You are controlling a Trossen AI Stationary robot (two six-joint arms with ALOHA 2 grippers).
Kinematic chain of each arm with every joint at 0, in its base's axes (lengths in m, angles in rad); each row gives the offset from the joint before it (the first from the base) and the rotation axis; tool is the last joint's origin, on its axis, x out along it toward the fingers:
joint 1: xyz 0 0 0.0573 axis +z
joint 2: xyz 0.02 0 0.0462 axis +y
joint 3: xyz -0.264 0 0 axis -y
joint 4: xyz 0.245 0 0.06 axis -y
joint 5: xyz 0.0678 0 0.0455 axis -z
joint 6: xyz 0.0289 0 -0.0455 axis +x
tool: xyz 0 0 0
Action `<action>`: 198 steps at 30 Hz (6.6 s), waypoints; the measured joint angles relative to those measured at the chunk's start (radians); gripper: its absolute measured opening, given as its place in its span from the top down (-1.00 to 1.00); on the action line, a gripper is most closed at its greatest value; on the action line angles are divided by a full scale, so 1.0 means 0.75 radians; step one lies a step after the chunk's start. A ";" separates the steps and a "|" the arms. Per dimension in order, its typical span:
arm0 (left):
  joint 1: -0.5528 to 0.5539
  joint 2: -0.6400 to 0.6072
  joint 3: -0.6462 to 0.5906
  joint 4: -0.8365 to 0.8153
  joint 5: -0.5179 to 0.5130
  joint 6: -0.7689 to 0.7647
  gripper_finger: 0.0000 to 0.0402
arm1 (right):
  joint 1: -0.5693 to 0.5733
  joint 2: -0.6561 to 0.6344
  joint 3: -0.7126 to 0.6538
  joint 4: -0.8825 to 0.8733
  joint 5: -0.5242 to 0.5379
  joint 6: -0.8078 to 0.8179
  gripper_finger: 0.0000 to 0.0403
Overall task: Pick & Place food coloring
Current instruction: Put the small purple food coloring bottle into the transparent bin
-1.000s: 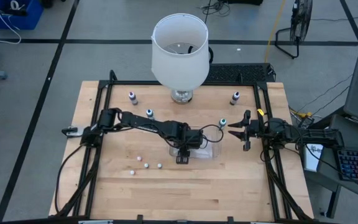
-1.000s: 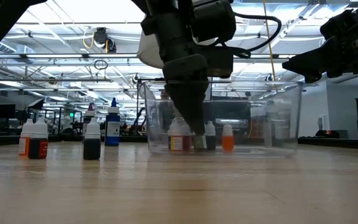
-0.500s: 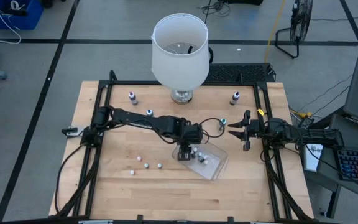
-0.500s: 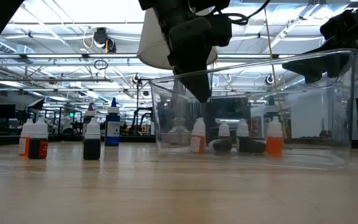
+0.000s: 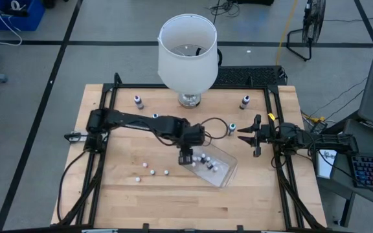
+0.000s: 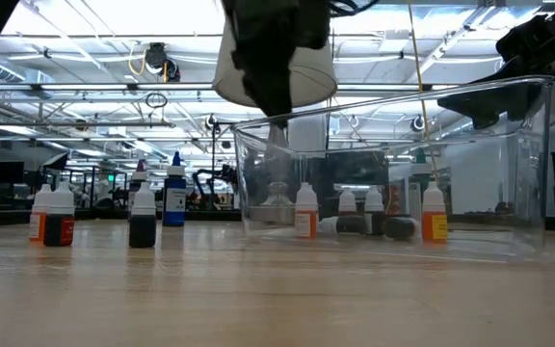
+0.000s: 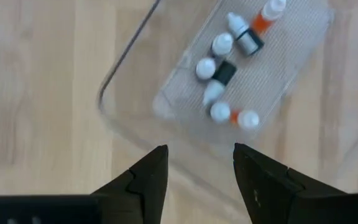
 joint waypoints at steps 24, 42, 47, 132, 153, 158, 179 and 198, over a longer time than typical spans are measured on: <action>-0.402 -0.192 -0.711 0.334 -0.053 -0.520 0.20 | 0.000 0.003 0.000 0.001 0.000 0.000 0.43; -0.372 -0.177 -0.758 0.376 -0.054 -0.547 0.37 | 0.000 0.003 0.000 0.001 0.000 0.000 0.43; -0.372 -0.177 -0.768 0.379 -0.043 -0.550 0.37 | 0.000 0.003 0.000 0.001 0.000 0.000 0.43; -0.017 -0.179 -0.403 0.264 -0.146 -0.329 0.71 | 0.000 0.003 0.000 0.001 0.000 0.000 0.43; -0.040 -0.180 -0.403 0.263 -0.165 -0.480 0.71 | 0.000 0.003 0.000 0.001 0.000 0.000 0.43; -0.040 -0.172 -0.390 0.358 -0.074 -0.373 0.71 | 0.000 0.003 0.000 0.001 0.000 0.000 0.43; 0.031 -0.146 -0.225 0.348 -0.113 -0.081 0.71 | 0.000 0.003 0.000 0.001 0.000 0.000 0.43; -0.010 0.085 -0.227 0.326 -0.017 -0.024 0.71 | 0.000 0.005 0.000 0.000 0.000 0.000 0.43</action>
